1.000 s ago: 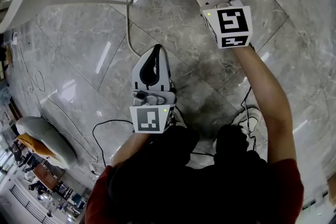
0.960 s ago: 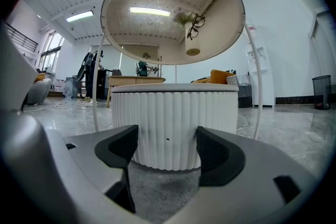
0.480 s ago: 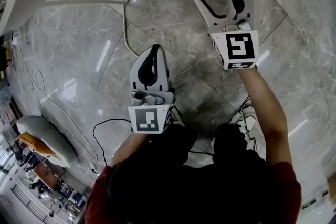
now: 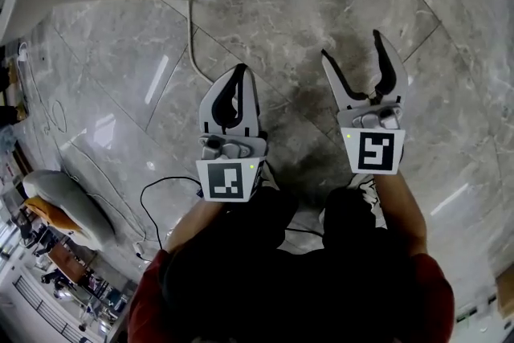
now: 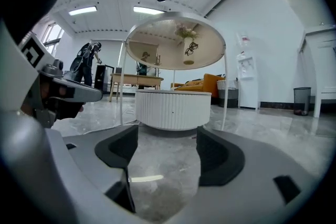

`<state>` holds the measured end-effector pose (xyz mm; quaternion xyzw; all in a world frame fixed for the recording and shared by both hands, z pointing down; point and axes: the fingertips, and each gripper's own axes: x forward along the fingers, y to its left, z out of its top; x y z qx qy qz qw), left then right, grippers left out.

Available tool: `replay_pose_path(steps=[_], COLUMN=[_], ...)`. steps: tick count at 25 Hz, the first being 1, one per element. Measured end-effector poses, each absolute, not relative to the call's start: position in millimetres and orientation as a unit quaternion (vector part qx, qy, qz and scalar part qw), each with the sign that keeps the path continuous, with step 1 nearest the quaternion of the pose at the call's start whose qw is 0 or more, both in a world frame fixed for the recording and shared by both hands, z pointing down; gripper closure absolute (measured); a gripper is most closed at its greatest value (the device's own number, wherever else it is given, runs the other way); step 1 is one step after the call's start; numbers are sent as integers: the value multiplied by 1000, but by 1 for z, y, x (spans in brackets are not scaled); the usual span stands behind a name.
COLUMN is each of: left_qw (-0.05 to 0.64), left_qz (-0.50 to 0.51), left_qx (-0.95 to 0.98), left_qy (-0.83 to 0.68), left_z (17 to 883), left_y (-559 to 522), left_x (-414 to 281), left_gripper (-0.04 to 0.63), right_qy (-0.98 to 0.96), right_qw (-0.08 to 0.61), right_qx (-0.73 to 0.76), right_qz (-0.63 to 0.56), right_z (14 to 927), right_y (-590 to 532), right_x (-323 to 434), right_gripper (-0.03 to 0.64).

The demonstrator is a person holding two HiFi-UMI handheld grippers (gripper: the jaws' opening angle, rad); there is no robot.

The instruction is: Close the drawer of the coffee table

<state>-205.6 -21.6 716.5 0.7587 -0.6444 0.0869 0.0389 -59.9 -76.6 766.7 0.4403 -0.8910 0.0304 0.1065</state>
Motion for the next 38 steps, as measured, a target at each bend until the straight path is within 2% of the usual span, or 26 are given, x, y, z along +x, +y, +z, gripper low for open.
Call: replay_pose_path(steps=[15,16,17,19,21,24,30,38], left_qw=[24,24,22,20,19,18,-4,-66], left_qz=[102,102,101,100,99,98,90,94], left_qx=[765,765,765,764,765,767,772,781], left_qy=[-635,-636,-636,-637,-636,-634,-630,-614], left_z=[717,716,716,715,715,714,701,585], left_y=[-16,-16,-15,-15,-16,-16,-19,-17], left_x=[-205,-206,-206,-207,-208,-208,-205,-206], left_gripper=[581,581,581,581,581,581,581,581], right_qy=[-871,-870,-868,-866,-866,-866,-870,-876], right_qw=[108,105,103,97,87,80,65,63], right_qx=[477,479,482,489,491,491,487,477], right_qz=[58,56,53,45,43,46,50,39], right_z=[768,768,767,763,757,753,744,629], right_y=[-58,-58,-57,-57,-58,-59,-63,-59], right_x=[-22,-20,-18,-15,-14,-15,-20,-24], right_gripper=[274,283,324,468,569,594,594,594])
